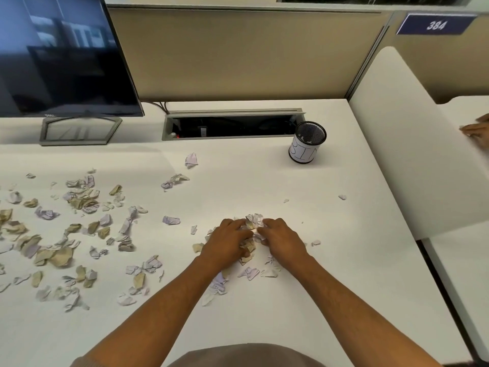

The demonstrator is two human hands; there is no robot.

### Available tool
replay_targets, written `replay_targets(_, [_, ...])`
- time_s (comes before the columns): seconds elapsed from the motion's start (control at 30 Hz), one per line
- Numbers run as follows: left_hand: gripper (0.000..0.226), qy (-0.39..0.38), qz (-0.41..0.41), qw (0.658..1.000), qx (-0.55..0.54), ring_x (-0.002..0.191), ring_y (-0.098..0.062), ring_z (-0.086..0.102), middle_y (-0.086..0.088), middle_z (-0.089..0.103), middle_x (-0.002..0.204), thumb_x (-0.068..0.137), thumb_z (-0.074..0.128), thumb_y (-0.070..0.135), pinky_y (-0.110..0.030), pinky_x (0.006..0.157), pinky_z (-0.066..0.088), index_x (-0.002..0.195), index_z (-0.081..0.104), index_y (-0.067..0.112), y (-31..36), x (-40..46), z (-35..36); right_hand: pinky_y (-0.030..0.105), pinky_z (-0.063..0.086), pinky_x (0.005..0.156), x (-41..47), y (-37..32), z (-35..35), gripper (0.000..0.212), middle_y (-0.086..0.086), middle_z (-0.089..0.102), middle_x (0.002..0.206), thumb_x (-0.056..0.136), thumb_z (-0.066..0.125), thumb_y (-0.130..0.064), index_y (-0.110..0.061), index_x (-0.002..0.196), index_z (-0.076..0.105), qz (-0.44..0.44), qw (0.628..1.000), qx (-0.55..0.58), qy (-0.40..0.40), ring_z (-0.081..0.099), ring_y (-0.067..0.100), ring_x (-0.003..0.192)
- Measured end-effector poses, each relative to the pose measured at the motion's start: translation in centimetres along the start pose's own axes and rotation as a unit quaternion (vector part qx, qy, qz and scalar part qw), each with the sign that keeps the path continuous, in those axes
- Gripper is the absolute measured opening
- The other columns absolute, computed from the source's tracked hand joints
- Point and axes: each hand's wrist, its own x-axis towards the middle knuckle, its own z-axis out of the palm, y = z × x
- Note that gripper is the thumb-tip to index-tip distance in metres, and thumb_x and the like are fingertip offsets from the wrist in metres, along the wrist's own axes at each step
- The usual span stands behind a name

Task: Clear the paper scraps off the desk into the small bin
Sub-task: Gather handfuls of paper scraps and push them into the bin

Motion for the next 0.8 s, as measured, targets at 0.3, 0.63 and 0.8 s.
replay_targets(0.3, [0.024,0.049,-0.003,0.997,-0.066,0.091,-0.026,0.059,-0.005,0.067,0.099,0.083,0.06,0.006,-0.035,0.074,0.048,0.101,0.074,0.014,0.5,0.9,0.1,0.037,0.045,0.075,0.6,0.4,0.8,0.024,0.011,0.063,0.104,0.09,0.049,-0.002,-0.006,0.104,0.068,0.015,0.998,0.053,0.033,0.054,0.029,0.104])
replay_targets(0.63, [0.016,0.036,-0.119,0.961,-0.246,0.067,-0.008,0.055,0.0,0.066,0.077,0.079,0.074,0.004,-0.01,0.059,0.039,0.094,0.075,0.009,1.1,2.6,-2.3,0.006,0.04,0.062,0.0,2.8,-2.2,0.01,-0.003,0.072,0.078,0.078,0.076,-0.012,-0.011,0.088,0.077,0.144,0.908,0.377,0.108,0.06,0.001,0.066])
replay_targets(0.8, [0.012,0.035,-0.118,0.94,-0.318,0.056,-0.001,0.049,0.013,0.055,0.061,0.077,0.078,0.01,-0.008,0.053,0.037,0.088,0.075,0.014,1.9,4.2,-4.2,0.031,0.051,0.076,0.2,4.8,-3.5,0.006,0.001,0.074,0.079,0.076,0.078,-0.014,-0.018,0.081,0.076,0.19,0.816,0.529,0.135,0.064,0.01,0.074])
